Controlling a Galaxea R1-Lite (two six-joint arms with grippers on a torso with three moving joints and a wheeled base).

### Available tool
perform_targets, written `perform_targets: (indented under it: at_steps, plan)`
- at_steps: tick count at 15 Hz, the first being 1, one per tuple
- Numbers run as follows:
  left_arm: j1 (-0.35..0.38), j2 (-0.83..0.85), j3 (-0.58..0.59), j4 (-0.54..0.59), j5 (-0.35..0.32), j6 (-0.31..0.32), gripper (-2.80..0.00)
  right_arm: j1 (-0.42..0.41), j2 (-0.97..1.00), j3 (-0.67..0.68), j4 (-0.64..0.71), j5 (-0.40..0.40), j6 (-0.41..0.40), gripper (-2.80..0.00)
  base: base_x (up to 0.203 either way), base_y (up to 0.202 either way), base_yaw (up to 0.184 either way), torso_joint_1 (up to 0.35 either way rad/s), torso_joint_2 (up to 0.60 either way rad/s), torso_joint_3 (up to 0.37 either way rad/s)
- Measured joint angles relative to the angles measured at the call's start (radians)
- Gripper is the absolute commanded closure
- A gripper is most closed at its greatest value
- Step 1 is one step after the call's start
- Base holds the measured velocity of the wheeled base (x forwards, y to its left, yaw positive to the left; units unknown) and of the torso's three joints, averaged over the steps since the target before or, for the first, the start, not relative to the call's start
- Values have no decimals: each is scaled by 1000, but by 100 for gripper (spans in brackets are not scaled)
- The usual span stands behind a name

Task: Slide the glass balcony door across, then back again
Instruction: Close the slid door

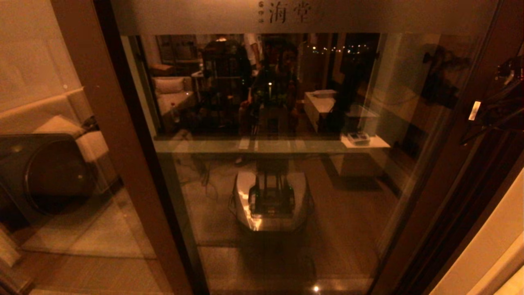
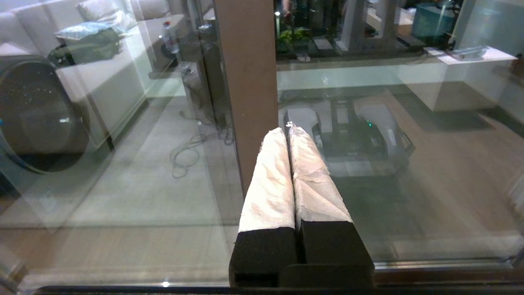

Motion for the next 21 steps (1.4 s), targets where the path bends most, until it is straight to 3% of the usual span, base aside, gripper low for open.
perform_targets:
  at_steps: [21]
  plan:
    - [0,0,0,0,0,1,0,-58,47,-61,-6,-4,-3,0,0,0,0,0,0,0]
